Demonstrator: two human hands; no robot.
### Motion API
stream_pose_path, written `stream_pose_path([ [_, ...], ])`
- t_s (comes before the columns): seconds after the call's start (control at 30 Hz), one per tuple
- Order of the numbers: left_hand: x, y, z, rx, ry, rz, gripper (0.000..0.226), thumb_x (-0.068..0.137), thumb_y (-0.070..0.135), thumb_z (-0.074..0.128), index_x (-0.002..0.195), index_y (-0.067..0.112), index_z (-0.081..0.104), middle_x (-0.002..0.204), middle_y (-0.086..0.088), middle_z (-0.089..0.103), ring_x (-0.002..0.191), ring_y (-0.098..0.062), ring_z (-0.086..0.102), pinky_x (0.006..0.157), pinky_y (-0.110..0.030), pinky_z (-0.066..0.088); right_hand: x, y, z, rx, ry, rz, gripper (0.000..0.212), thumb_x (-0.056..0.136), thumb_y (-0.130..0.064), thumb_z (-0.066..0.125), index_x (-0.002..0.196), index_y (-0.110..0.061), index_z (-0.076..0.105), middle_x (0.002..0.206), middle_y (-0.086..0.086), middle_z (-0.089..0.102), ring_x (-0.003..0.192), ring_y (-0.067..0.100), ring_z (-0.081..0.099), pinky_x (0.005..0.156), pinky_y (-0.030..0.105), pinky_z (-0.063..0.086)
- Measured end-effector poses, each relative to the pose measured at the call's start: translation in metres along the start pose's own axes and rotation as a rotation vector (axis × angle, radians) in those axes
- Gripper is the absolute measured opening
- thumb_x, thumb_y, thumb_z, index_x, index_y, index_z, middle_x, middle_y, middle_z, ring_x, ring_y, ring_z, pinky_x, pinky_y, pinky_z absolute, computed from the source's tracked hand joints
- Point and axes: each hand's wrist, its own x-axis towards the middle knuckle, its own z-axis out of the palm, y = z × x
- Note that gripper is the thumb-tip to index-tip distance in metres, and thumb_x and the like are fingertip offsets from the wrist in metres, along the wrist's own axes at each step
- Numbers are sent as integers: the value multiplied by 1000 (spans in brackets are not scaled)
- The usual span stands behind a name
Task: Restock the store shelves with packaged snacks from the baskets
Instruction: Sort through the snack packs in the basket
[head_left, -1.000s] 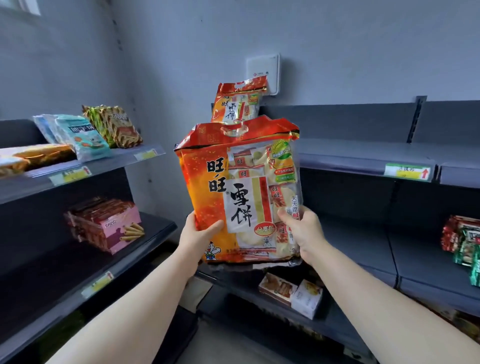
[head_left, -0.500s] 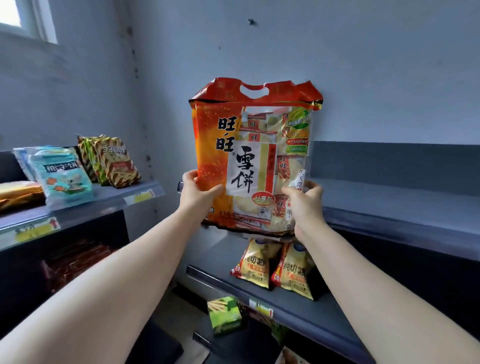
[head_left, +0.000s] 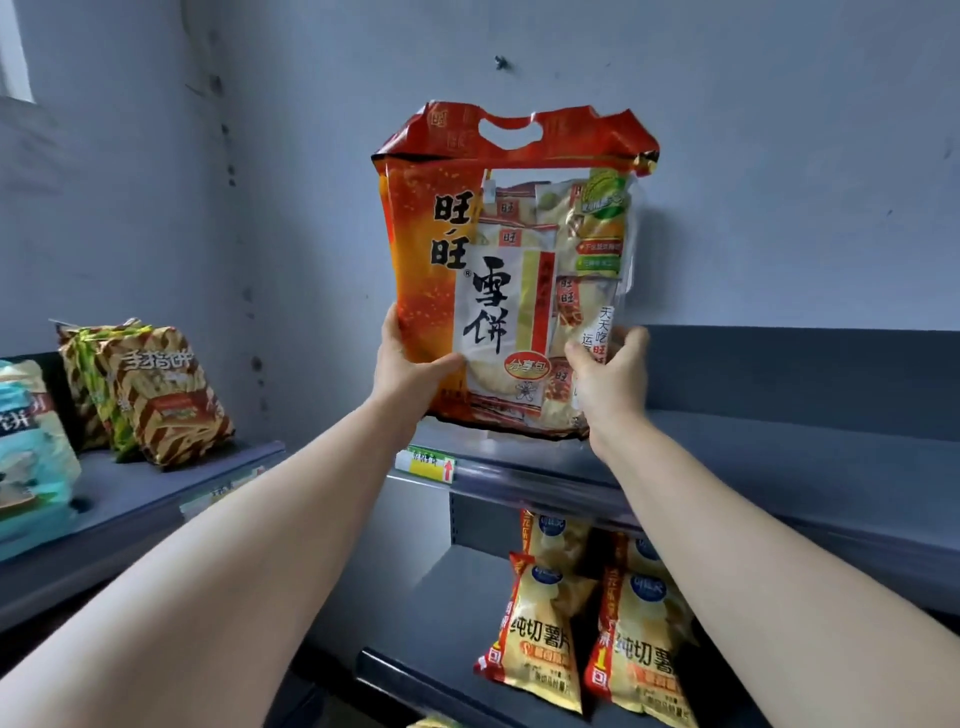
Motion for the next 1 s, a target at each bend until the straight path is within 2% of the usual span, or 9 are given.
stream_pose_path([
  [0.07,23,-15,1,38,-9,-21,92,79,15,79,147,41,23,129,4,54,112,-24,59,87,-47,57,10,18,18,-147,38,21,31,91,-20,62,115,-24,42,102,-6,58,87,11,58,67,27,49],
  [0.17,50,-50,2,158,-48,-84,91,78,15,80,146,37,25,125,4,54,109,-22,57,93,-46,54,15,53,35,-622,10,34,58,83,-26,66,136,-28,41,117,4,55,108,28,53,77,35,50],
  [0.27,69,-84,4,314,-88,-157,81,80,18,78,145,27,32,129,1,58,106,-22,57,96,-40,50,7,79,43,-994,-157,-6,83,90,-43,58,153,-23,8,137,10,40,121,29,46,95,39,43],
  [0.33,82,-94,7,412,-95,-182,73,84,25,74,145,24,34,129,-1,58,112,-26,59,97,-40,49,10,87,49,-1130,-202,-30,81,96,-50,45,155,-18,0,144,10,40,124,29,47,98,40,40],
  [0.5,105,-95,23,659,-102,-178,58,81,29,65,133,19,41,134,-9,53,124,-34,50,108,-55,36,19,97,56,-1198,-191,2,72,97,-52,36,154,-20,7,149,10,38,128,31,44,100,45,40],
  [0.63,87,-83,49,764,-105,198,69,83,12,65,145,16,35,156,-7,27,146,-28,21,119,-51,16,14,94,55,-1162,-93,-76,65,97,-49,41,152,-23,19,158,9,25,140,30,31,109,47,34],
  [0.77,57,-67,83,511,-171,327,60,83,-7,54,138,16,47,149,-3,40,140,-23,30,113,-42,32,-2,80,43,-978,56,-260,46,99,-21,47,144,-23,40,155,-1,33,141,19,29,112,38,30],
  [0.9,21,-48,107,364,-267,391,55,83,-12,46,131,15,51,136,-3,49,129,-22,39,101,-32,39,-18,66,-3,-1118,185,-352,44,96,-6,47,138,-19,50,148,1,42,136,21,36,108,35,32],
  [1.0,-12,-38,123,291,-395,396,50,86,-11,42,124,17,59,132,-1,55,124,-21,49,95,-37,47,-36,54,-49,-1245,223,-323,42,96,-8,48,136,-19,50,148,1,43,138,21,35,106,36,32],
])
